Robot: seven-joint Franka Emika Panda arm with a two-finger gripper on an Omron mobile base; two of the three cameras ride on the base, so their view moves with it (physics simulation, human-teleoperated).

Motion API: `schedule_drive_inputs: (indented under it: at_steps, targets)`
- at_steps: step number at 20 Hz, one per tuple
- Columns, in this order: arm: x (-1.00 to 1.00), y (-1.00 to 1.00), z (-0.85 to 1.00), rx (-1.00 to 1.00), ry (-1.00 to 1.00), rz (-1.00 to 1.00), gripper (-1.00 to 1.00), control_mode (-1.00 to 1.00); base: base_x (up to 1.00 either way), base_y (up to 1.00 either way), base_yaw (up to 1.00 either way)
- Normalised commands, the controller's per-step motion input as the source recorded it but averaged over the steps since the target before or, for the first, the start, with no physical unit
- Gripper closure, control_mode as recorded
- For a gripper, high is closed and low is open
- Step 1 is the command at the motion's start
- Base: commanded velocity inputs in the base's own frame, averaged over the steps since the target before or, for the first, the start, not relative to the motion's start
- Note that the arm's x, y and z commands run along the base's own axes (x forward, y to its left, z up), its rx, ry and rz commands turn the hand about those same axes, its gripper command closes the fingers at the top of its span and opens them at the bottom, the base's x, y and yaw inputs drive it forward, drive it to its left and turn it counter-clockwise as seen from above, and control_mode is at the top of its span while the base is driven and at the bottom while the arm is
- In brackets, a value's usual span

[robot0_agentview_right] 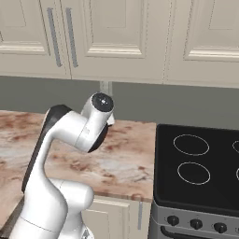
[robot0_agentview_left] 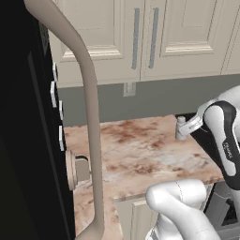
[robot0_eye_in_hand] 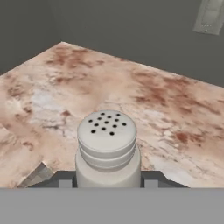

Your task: Take 2 condiments from the cabinet and move them on the counter near the stove.Make sure the condiments are lined up with each other, next to each other.

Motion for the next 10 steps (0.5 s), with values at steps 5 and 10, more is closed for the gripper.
schedule_drive_inputs:
  at_steps: [5, 10]
  targets:
    - [0.55, -0.60, -0.64, 0.00, 0.00, 0.10, 1.00, -1.00, 0.00, 0.00, 0.00]
    - [0.34, -0.32, -0.66, -0.02, -0.02, 0.00, 1.00, -1.00, 0.00, 0.00, 0.00]
